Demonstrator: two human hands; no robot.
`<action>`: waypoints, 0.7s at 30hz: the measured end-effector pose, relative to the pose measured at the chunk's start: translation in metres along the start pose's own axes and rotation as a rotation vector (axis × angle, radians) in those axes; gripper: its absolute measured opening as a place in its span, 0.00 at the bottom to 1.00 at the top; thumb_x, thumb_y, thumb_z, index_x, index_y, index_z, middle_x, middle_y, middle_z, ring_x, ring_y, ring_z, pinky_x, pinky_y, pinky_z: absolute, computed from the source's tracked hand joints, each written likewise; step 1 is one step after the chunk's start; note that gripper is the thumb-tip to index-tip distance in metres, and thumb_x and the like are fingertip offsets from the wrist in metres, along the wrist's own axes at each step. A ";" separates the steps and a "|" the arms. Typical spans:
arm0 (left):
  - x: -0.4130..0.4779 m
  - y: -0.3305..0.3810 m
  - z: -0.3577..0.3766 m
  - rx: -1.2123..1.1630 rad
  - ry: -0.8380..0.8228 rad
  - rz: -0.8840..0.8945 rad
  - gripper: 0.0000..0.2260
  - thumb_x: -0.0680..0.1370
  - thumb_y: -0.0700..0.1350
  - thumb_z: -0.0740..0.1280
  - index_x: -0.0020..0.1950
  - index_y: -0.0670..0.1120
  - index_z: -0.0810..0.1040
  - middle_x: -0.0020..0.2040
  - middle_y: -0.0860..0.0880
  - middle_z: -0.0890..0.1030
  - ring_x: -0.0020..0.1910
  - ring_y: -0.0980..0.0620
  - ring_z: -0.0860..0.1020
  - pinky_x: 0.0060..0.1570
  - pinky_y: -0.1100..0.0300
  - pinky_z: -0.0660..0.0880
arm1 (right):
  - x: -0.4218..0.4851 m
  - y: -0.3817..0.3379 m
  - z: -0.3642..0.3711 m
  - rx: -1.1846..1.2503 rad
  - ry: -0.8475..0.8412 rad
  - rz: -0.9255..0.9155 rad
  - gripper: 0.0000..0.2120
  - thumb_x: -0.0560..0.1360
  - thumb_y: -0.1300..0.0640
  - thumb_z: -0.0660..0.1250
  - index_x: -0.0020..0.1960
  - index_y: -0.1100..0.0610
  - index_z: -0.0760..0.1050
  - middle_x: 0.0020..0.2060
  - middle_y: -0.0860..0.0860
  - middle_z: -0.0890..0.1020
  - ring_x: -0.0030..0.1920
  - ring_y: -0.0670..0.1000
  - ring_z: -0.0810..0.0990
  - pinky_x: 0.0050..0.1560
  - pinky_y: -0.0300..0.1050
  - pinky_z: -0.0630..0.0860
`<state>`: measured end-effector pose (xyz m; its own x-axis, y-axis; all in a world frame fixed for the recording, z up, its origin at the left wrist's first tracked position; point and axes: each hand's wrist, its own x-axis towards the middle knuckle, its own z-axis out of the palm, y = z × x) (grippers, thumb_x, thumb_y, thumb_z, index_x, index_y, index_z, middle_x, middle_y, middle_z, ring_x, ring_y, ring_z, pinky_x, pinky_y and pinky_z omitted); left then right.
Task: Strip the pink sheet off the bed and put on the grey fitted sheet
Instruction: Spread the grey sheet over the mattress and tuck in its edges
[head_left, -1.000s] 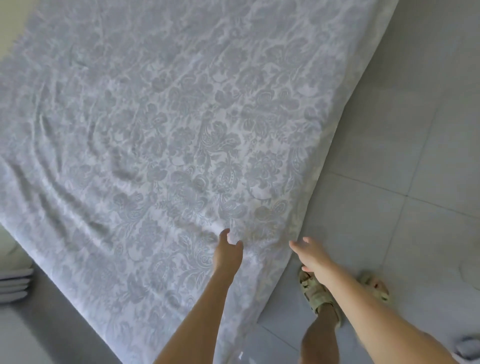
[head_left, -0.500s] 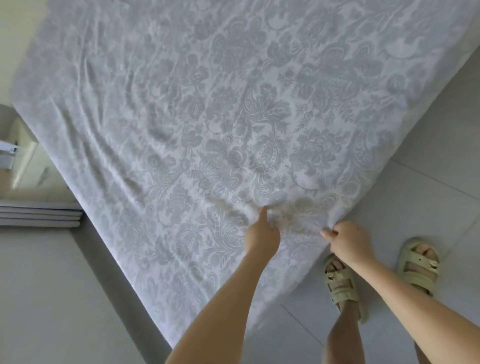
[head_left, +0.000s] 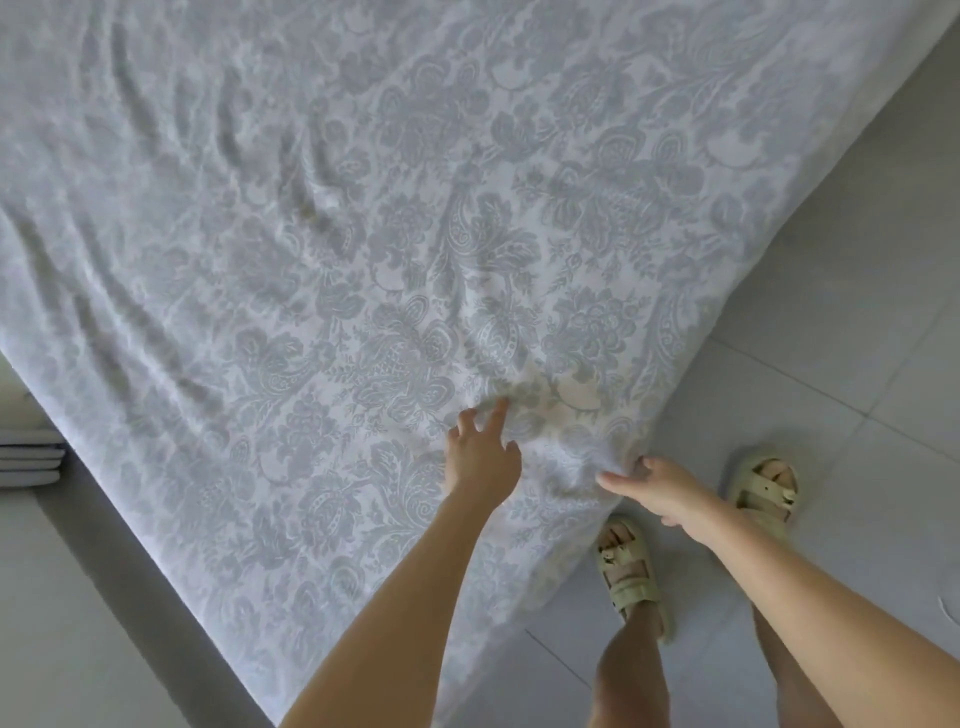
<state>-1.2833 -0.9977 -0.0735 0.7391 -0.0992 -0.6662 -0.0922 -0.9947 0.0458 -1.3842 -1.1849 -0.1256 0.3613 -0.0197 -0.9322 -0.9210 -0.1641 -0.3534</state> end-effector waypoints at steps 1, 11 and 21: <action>0.002 0.001 0.000 -0.018 -0.005 -0.003 0.27 0.81 0.50 0.56 0.77 0.57 0.49 0.75 0.42 0.53 0.70 0.40 0.61 0.67 0.51 0.64 | 0.001 -0.003 0.011 -0.015 -0.064 0.024 0.34 0.70 0.41 0.72 0.68 0.59 0.68 0.59 0.53 0.75 0.59 0.53 0.74 0.47 0.42 0.68; 0.016 0.033 -0.004 -0.062 -0.005 0.039 0.25 0.82 0.49 0.56 0.77 0.57 0.51 0.78 0.45 0.49 0.77 0.44 0.49 0.71 0.51 0.58 | -0.005 0.022 0.030 -0.233 0.021 -0.077 0.17 0.76 0.50 0.67 0.33 0.58 0.73 0.25 0.50 0.79 0.27 0.47 0.78 0.33 0.37 0.73; 0.046 0.105 -0.039 -0.033 0.022 0.143 0.25 0.82 0.48 0.55 0.77 0.55 0.50 0.78 0.54 0.47 0.77 0.45 0.46 0.70 0.52 0.60 | 0.045 -0.063 -0.118 0.572 0.212 -0.001 0.35 0.74 0.36 0.63 0.68 0.61 0.69 0.60 0.55 0.76 0.58 0.55 0.76 0.47 0.47 0.76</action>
<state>-1.2329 -1.1074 -0.0709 0.7344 -0.2397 -0.6350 -0.1758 -0.9708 0.1632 -1.2927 -1.2918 -0.1366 0.3297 -0.2250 -0.9169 -0.8318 0.3902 -0.3948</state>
